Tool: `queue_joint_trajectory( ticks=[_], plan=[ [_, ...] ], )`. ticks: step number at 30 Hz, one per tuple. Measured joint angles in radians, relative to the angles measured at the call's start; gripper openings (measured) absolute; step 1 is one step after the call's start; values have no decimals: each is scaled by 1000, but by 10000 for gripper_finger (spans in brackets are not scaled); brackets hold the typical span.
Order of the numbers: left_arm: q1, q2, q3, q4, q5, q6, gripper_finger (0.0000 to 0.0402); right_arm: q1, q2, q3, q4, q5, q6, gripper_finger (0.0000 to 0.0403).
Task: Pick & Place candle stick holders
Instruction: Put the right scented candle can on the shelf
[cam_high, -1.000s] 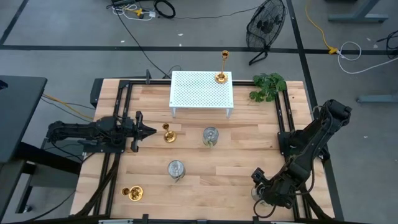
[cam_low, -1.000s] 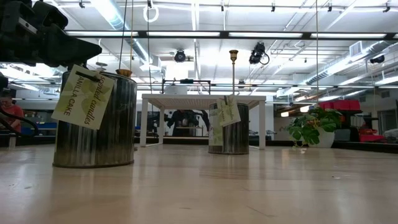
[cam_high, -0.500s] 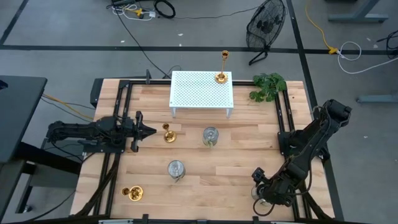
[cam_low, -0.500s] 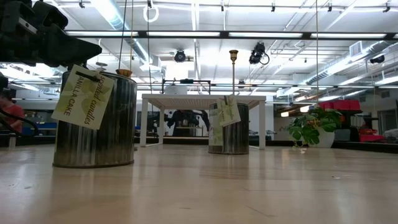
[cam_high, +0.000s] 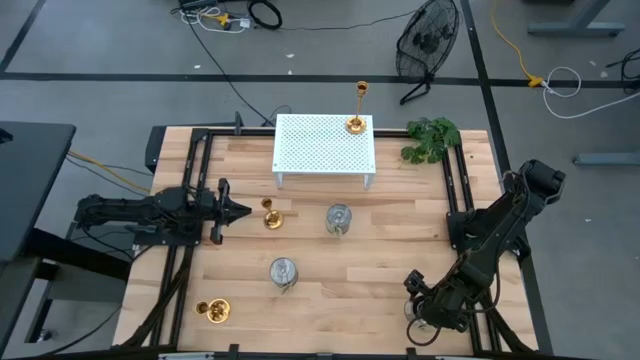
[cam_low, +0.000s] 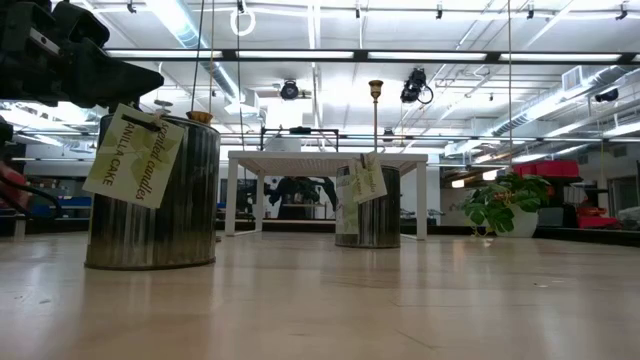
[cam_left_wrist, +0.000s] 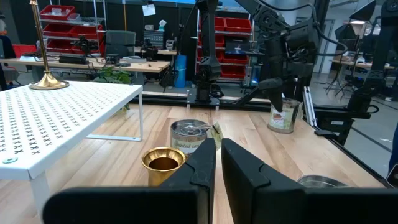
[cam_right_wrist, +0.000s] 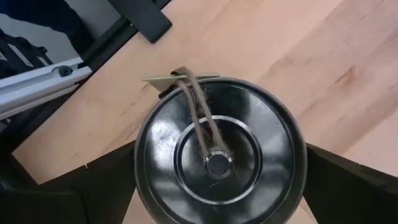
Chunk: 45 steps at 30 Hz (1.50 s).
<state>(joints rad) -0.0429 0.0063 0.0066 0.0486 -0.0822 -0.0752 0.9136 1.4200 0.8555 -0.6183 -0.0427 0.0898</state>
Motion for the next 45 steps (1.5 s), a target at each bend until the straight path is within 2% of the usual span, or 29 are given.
queue_joint_trajectory(
  ticks=[8, 17, 28, 45],
  plan=[
    [0, 0, 0, 0, 0, 0, 32, -11, 0, 0, 28, 1, 1, 398],
    [0, 0, 0, 0, 0, 0, 32, -11, 0, 0, 44, 4, 3, 367],
    [0, 0, 0, 0, 0, 0, 32, -15, 0, 3, 37, 2, 6, 366],
    [0, 0, 0, 0, 0, 0, 32, -146, 0, 187, -137, -1, 6, 364]
  ],
)
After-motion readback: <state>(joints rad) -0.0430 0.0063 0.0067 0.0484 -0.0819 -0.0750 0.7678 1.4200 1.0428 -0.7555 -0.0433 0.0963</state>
